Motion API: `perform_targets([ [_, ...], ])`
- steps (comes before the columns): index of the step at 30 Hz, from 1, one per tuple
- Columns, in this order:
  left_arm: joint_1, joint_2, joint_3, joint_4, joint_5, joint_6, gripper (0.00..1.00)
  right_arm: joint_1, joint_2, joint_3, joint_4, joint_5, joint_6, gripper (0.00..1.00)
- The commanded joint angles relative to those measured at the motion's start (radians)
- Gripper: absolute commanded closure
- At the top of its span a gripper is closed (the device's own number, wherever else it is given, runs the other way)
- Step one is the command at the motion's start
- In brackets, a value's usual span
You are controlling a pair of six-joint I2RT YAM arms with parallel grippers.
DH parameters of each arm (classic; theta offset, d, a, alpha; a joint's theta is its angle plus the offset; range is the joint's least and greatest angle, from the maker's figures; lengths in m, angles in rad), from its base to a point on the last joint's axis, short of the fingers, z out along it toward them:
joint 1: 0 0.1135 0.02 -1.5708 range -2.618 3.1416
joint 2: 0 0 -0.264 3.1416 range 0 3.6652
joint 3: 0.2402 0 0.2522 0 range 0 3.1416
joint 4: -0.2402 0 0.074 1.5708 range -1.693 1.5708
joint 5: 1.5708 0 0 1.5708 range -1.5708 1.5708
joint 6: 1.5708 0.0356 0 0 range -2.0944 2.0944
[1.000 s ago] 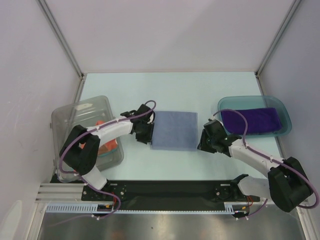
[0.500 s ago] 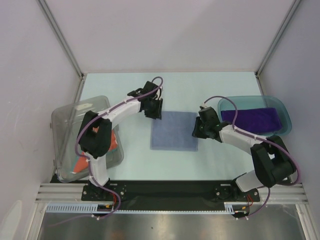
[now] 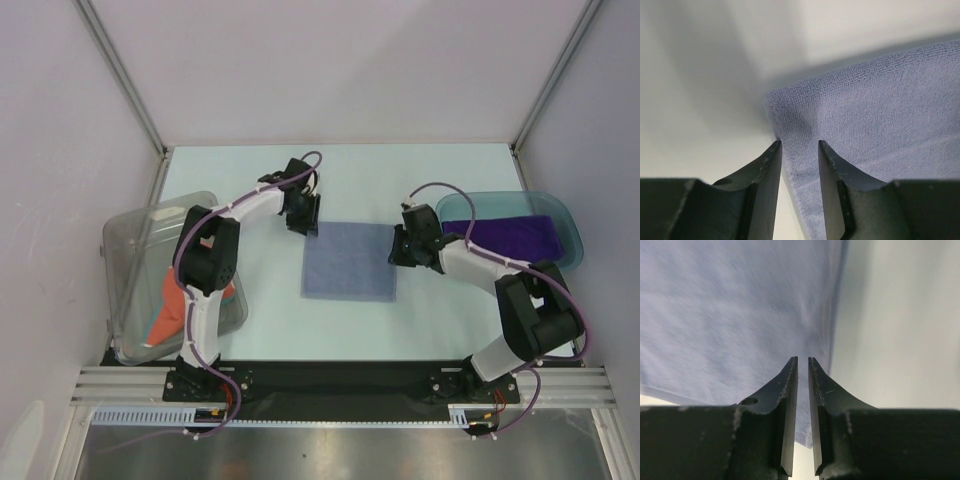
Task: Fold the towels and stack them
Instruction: Fold the towel
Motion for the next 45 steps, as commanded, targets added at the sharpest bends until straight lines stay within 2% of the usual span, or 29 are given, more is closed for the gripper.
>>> perform_targets([
  [1,0.009,-0.055,0.05,-0.042,-0.009,-0.011,0.59,-0.017,-0.001,0.115,-0.006,-0.004,-0.043,0.81],
  [5,0.012,-0.077,0.076,-0.032,0.021,-0.014,0.57,-0.052,0.072,0.203,-0.016,-0.016,-0.066,0.82],
  [10,0.012,-0.014,0.116,-0.016,0.071,0.006,0.58,-0.092,0.179,0.276,0.022,-0.022,-0.106,0.83],
  [17,0.018,0.06,0.103,0.001,0.029,0.006,0.58,-0.117,0.318,0.33,0.053,-0.018,-0.152,0.84],
  [27,0.038,0.095,0.129,-0.01,0.041,0.017,0.57,-0.121,0.326,0.307,0.084,-0.001,-0.211,0.82],
  [31,0.038,0.052,0.175,-0.041,0.075,0.066,0.54,-0.129,0.28,0.333,0.043,-0.085,-0.27,0.76],
  [36,0.043,0.014,0.229,-0.067,0.008,0.204,0.45,-0.18,0.272,0.378,-0.01,-0.253,-0.356,0.7],
  [40,0.066,0.038,0.245,-0.059,0.1,0.293,0.43,-0.223,0.313,0.431,-0.042,-0.382,-0.411,0.67],
  [45,0.076,0.104,0.286,-0.081,0.178,0.41,0.42,-0.24,0.446,0.597,-0.164,-0.504,-0.521,0.62],
])
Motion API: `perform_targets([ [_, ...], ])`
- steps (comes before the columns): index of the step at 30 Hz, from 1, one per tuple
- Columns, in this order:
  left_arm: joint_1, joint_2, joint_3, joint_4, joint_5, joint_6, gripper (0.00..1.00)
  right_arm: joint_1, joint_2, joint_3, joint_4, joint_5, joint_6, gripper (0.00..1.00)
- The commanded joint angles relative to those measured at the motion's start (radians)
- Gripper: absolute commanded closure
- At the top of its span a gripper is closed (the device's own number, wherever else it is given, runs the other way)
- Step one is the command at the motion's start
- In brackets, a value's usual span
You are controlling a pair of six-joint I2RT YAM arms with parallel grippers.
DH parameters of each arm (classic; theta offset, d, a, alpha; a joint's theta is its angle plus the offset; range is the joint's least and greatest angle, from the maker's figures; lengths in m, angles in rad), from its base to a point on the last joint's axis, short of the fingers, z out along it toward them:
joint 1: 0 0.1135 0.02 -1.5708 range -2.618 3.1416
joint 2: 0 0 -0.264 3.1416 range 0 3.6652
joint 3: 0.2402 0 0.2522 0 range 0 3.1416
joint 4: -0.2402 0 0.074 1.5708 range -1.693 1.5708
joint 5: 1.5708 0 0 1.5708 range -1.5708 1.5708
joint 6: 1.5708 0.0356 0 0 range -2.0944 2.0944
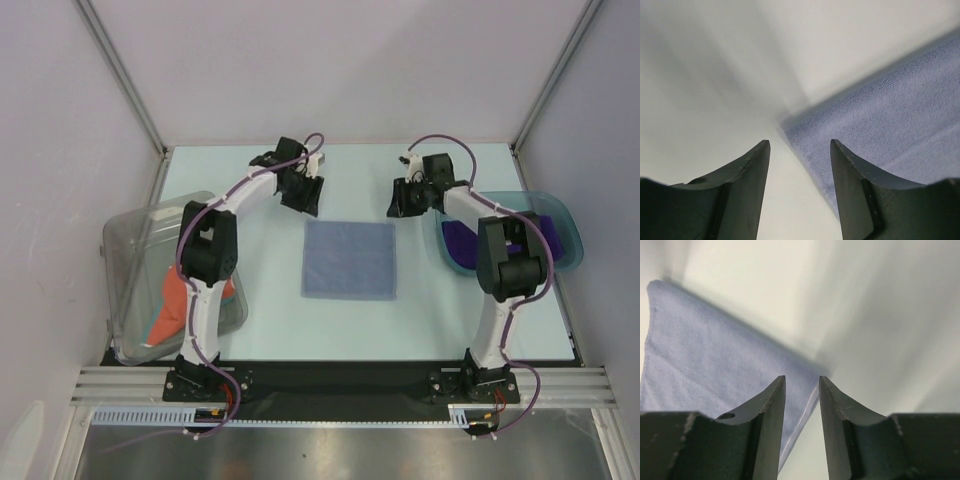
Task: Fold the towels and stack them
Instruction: Fold the towel
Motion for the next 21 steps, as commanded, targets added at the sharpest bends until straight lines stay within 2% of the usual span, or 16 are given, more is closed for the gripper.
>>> perform_targets([
  [1,0.014,0.04,0.066,-0.018,0.102,0.131,0.42,-0.004,0.078,0.103,-0.104,-0.13,-0.11,0.61],
  [6,0.022,0.103,0.131,-0.056,0.119,0.178,0.41,-0.011,0.172,0.205,-0.179,-0.159,-0.163,0.58],
  [10,0.029,0.151,0.171,-0.091,0.139,0.209,0.41,-0.027,0.215,0.227,-0.207,-0.141,-0.202,0.56],
  [15,0.031,0.189,0.204,-0.133,0.162,0.258,0.42,-0.059,0.246,0.235,-0.242,-0.199,-0.239,0.56],
  [21,0.041,0.227,0.258,-0.166,0.141,0.284,0.48,-0.079,0.267,0.238,-0.239,-0.23,-0.254,0.66],
])
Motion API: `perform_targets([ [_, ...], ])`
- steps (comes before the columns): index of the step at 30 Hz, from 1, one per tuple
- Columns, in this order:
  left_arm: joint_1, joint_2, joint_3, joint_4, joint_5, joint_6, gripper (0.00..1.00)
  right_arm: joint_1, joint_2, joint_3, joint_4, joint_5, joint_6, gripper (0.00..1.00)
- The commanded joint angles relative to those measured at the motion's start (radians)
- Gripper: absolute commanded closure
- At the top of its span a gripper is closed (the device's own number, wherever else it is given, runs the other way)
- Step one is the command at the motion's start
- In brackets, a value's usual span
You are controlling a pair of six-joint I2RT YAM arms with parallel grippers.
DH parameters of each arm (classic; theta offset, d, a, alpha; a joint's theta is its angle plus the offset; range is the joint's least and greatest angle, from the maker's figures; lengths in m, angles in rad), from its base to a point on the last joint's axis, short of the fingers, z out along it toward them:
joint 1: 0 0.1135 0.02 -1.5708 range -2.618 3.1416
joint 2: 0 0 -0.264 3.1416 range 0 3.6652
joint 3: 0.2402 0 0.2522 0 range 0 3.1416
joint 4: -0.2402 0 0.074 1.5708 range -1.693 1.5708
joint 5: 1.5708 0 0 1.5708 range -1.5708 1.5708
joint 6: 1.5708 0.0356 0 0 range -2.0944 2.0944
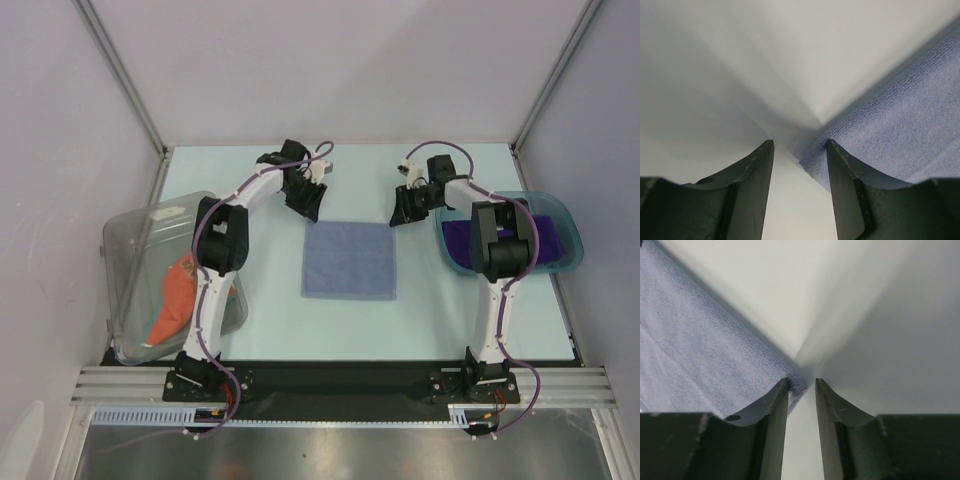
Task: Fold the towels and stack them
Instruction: Fold the towel
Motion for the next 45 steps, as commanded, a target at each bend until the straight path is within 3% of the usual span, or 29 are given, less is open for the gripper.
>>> perform_targets([
  [1,0.019,0.035,0.068,-0.047,0.023,0.056,0.5,-0.011,0.036,0.025,-0.033,-0.028,-0.04,0.67],
  [5,0.023,0.036,0.066,-0.056,0.036,0.072,0.56,-0.012,0.047,0.033,-0.033,-0.048,-0.041,0.71],
  [6,0.023,0.035,0.066,-0.056,0.042,0.075,0.61,-0.014,0.051,0.039,-0.035,-0.051,-0.041,0.75],
  [7,0.023,0.035,0.065,-0.056,0.056,0.076,0.74,-0.015,0.053,0.041,-0.035,-0.054,-0.04,0.82],
  [11,0.023,0.035,0.069,-0.071,0.089,0.082,1.0,-0.021,0.052,0.051,-0.043,-0.06,-0.04,0.94],
  [14,0.025,0.018,0.063,-0.064,0.108,0.084,1.0,-0.028,0.045,0.051,-0.041,-0.079,-0.035,1.0],
  [23,0.025,-0.08,0.065,-0.035,0.1,0.042,1.0,-0.024,-0.071,0.015,0.019,-0.059,0.019,1.0],
  [28,0.029,-0.125,0.034,0.018,0.011,-0.008,1.0,-0.015,-0.065,0.016,0.005,-0.074,0.032,1.0],
  [29,0.032,-0.125,0.028,0.021,0.02,-0.007,0.99,-0.012,-0.059,0.014,0.002,-0.069,0.029,1.0],
  [30,0.035,-0.125,0.023,0.022,0.025,-0.01,0.83,-0.011,-0.054,0.014,-0.001,-0.065,0.028,1.0],
  [32,0.037,-0.126,0.009,0.024,0.031,-0.007,0.71,-0.008,-0.047,0.016,-0.004,-0.059,0.025,1.0],
  [33,0.039,-0.128,0.003,0.024,0.034,0.001,0.58,-0.006,-0.042,0.018,-0.004,-0.059,0.025,1.0],
  [34,0.039,-0.129,-0.001,0.025,0.043,0.004,0.53,-0.006,-0.041,0.018,-0.003,-0.059,0.025,1.0],
  [38,0.039,-0.117,-0.009,-0.028,0.149,0.056,0.51,-0.009,-0.033,0.021,-0.001,-0.049,0.025,1.0],
  [45,0.039,-0.073,-0.014,-0.061,0.148,0.095,0.49,-0.009,-0.037,0.021,-0.004,-0.049,0.023,1.0],
])
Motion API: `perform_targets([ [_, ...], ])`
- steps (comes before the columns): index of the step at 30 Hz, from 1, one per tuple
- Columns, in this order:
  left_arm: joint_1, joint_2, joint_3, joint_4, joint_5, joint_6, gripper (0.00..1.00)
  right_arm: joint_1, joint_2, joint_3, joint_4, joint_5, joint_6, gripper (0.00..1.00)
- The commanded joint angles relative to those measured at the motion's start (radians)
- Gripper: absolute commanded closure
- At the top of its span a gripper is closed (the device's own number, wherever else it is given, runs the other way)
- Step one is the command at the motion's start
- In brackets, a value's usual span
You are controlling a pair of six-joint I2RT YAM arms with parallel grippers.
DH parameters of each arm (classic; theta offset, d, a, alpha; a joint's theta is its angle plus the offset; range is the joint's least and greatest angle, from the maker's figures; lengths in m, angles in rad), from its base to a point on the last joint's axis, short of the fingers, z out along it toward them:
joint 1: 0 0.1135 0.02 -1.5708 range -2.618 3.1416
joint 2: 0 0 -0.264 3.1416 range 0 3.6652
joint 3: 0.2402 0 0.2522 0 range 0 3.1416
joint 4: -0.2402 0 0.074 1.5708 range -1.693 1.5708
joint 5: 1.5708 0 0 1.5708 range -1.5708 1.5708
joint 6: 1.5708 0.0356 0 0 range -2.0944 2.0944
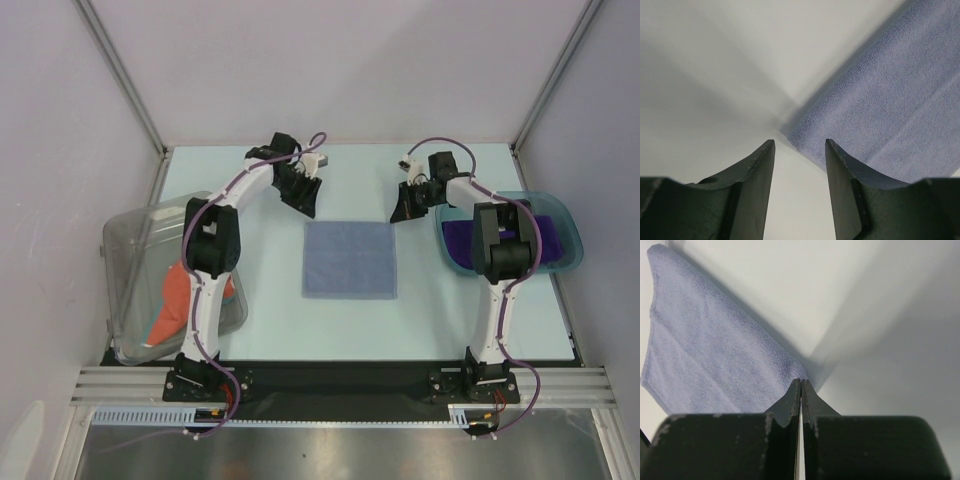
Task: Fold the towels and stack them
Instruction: Fold the towel
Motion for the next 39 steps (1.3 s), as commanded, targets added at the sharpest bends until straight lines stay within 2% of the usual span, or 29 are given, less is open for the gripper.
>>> perform_targets([
  [1,0.005,0.006,-0.001,-0.009,0.046,0.044,0.49,-0.001,-0.017,0.01,0.006,0.002,0.002,1.0],
  [14,0.002,0.081,0.041,-0.028,0.021,0.048,0.5,-0.007,-0.007,0.019,0.008,0.006,0.005,1.0],
  [16,0.002,0.09,0.062,-0.038,0.026,0.048,0.57,-0.008,-0.004,0.019,0.01,0.006,0.005,1.0],
  [19,0.002,0.106,0.088,-0.048,0.047,0.045,0.8,-0.01,0.0,0.017,0.01,0.006,0.005,1.0],
  [20,0.0,0.109,0.094,-0.051,0.064,0.044,0.92,-0.008,0.0,0.017,0.011,0.006,0.005,1.0],
  [22,0.0,0.104,0.098,-0.049,0.082,0.039,1.0,-0.007,-0.004,0.017,0.01,0.01,0.006,1.0],
  [26,0.0,0.061,0.059,-0.019,0.119,0.025,1.0,-0.007,-0.016,0.017,0.008,0.015,0.014,1.0],
  [32,-0.001,-0.06,-0.036,0.06,0.082,-0.031,1.0,0.01,-0.09,-0.001,0.011,0.084,0.044,1.0],
  [35,-0.001,-0.147,-0.126,0.127,0.062,-0.063,1.0,0.027,-0.162,-0.059,0.045,0.143,0.066,1.0],
  [39,-0.009,-0.245,-0.252,0.205,0.062,-0.09,0.99,0.06,-0.284,-0.225,0.115,0.264,0.112,1.0],
])
